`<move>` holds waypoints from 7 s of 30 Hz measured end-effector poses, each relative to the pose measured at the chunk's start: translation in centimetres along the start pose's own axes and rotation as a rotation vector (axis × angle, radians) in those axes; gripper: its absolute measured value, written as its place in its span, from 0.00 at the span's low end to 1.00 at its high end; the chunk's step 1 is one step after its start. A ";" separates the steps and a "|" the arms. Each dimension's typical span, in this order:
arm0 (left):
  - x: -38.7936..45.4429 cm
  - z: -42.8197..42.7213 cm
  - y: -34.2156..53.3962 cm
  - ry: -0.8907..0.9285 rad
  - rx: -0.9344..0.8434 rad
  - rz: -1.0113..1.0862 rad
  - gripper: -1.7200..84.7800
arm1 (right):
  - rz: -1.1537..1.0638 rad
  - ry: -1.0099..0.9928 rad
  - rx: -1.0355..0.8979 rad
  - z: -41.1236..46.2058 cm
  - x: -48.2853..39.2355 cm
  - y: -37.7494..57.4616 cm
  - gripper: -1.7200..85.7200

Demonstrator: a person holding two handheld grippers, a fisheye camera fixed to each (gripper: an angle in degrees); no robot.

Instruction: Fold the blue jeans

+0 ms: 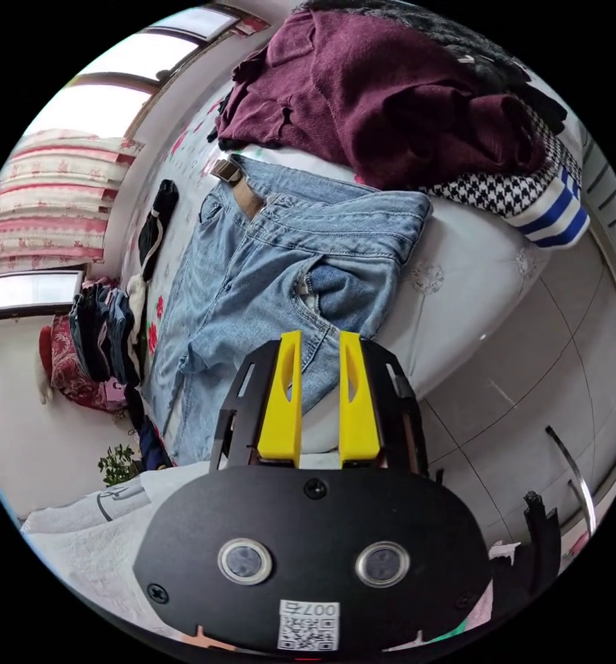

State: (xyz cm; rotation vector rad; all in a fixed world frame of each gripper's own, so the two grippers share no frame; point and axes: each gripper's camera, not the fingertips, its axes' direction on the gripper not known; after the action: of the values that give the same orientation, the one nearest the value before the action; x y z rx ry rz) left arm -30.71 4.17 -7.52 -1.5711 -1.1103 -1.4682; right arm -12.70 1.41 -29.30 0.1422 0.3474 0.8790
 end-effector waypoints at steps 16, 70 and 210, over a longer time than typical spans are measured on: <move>-2.9 -2.6 2.3 0.245 -0.024 0.082 0.02 | 0.081 -0.291 -0.141 -3.7 8.2 -5.4 0.04; 33.4 22.3 -8.5 -0.001 -0.032 0.518 0.08 | -0.444 -0.010 -0.023 18.5 -25.6 -15.3 0.15; 43.2 23.9 16.8 0.579 -0.329 1.501 0.04 | -0.768 -0.034 -0.100 17.0 -13.0 -2.8 0.03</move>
State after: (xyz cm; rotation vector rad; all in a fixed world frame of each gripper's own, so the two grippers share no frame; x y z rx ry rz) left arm -6.56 24.85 33.80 -1.3821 0.6572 -0.8443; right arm -12.21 -10.09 -11.05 -0.0714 0.2918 0.1327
